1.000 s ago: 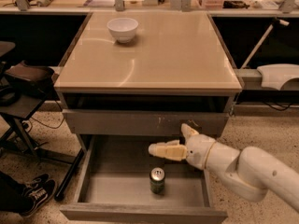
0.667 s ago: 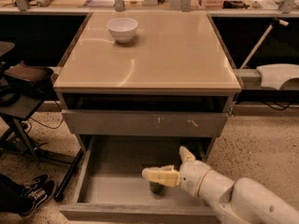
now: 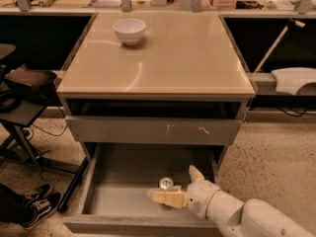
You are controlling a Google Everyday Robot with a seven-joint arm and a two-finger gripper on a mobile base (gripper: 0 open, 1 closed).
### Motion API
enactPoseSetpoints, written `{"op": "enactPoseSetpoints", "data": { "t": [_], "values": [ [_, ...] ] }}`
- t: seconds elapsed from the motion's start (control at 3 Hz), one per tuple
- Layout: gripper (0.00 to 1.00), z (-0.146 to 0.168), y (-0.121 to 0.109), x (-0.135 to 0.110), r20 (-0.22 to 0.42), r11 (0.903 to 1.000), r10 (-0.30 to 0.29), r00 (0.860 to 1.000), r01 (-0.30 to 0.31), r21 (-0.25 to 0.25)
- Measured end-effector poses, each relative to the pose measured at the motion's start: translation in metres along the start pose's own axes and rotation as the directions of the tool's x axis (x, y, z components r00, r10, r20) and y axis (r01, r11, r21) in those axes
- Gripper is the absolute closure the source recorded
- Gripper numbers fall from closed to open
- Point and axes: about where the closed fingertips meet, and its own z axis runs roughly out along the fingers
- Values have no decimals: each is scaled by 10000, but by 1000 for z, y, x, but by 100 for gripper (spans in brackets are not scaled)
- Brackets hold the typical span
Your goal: Pick green can from middle drawer and place on counter
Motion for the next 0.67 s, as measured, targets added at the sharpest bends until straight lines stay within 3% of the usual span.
{"op": "enactPoseSetpoints", "data": {
  "t": [0.33, 0.67],
  "values": [
    [0, 11, -14, 11, -110, 9981, -321, 9994, 326, 530],
    [0, 49, -28, 15, 227, 9722, -2103, 9774, 2066, 1098]
  ]
}}
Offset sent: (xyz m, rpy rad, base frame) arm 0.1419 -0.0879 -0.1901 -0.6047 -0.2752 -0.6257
